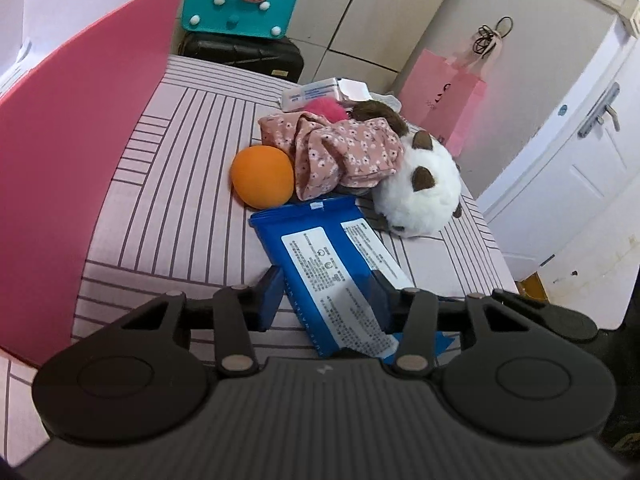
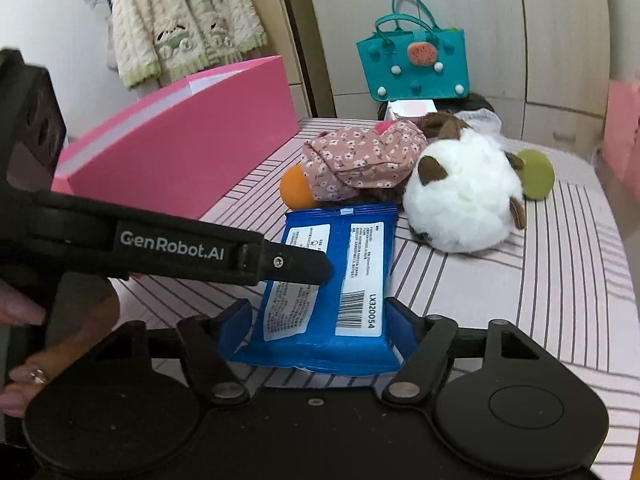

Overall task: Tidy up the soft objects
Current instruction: 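Close the left gripper on the edge of the blue wipe packet, then lift the blue wipe packet with the left gripper toward the pink box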

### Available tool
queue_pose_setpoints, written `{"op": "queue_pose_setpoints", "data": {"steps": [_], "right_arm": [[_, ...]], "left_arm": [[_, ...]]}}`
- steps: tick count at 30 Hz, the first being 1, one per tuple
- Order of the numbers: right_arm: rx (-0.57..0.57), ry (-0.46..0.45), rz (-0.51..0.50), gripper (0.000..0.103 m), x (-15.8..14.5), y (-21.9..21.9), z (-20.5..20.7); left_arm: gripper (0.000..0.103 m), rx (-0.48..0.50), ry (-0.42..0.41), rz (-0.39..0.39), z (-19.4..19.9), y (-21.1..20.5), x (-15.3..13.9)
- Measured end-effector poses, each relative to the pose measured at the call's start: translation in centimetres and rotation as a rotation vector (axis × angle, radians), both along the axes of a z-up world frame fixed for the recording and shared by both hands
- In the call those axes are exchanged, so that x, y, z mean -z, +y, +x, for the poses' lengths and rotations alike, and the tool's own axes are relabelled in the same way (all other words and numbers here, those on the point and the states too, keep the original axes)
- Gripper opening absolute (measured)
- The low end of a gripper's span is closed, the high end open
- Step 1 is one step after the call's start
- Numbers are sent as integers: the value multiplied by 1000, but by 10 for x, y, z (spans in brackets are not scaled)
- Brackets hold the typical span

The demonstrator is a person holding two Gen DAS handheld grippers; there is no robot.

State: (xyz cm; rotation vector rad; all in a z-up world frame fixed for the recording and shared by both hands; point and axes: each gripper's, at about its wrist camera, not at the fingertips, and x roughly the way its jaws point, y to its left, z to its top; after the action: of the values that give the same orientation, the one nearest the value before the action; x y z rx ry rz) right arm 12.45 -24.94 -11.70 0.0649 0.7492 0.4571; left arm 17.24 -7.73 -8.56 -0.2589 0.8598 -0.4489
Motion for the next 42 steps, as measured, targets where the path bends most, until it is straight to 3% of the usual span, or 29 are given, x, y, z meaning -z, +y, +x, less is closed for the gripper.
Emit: {"op": "queue_pose_setpoints", "data": {"steps": [3,6,8,12,19,20,22,24,26,30,34,42], "right_arm": [[-17,51,86,73,0,-10,4],[-12,83,100,56,-1,-18,6],[-29,103,109,53,-1,-22,8],[-63,143,125,49,-1,-28,16],[-53,92,90,41,2,-22,8],[-36,87,107,38,4,-24,7],[13,98,187,26,10,-38,7],[30,119,266,19,17,-51,10],[24,120,290,18,19,-54,10],[10,66,216,18,17,-43,4],[11,59,210,18,17,-43,0],[8,86,187,15,6,-41,-6]], "left_arm": [[45,-15,19,-4,2,1,-1],[43,18,16,18,3,0,-1],[39,35,12,50,3,-1,-2],[41,90,16,105,2,-5,-5],[40,62,46,61,-2,-6,-5],[40,53,50,47,-2,-4,-4],[27,35,42,55,-2,-2,-4],[24,26,17,81,-6,-4,-3],[24,17,-4,102,-11,-7,-4],[23,5,-53,153,-17,-19,-6],[22,5,-86,171,-20,-25,-7],[22,28,-45,161,-17,-23,-10]]}}
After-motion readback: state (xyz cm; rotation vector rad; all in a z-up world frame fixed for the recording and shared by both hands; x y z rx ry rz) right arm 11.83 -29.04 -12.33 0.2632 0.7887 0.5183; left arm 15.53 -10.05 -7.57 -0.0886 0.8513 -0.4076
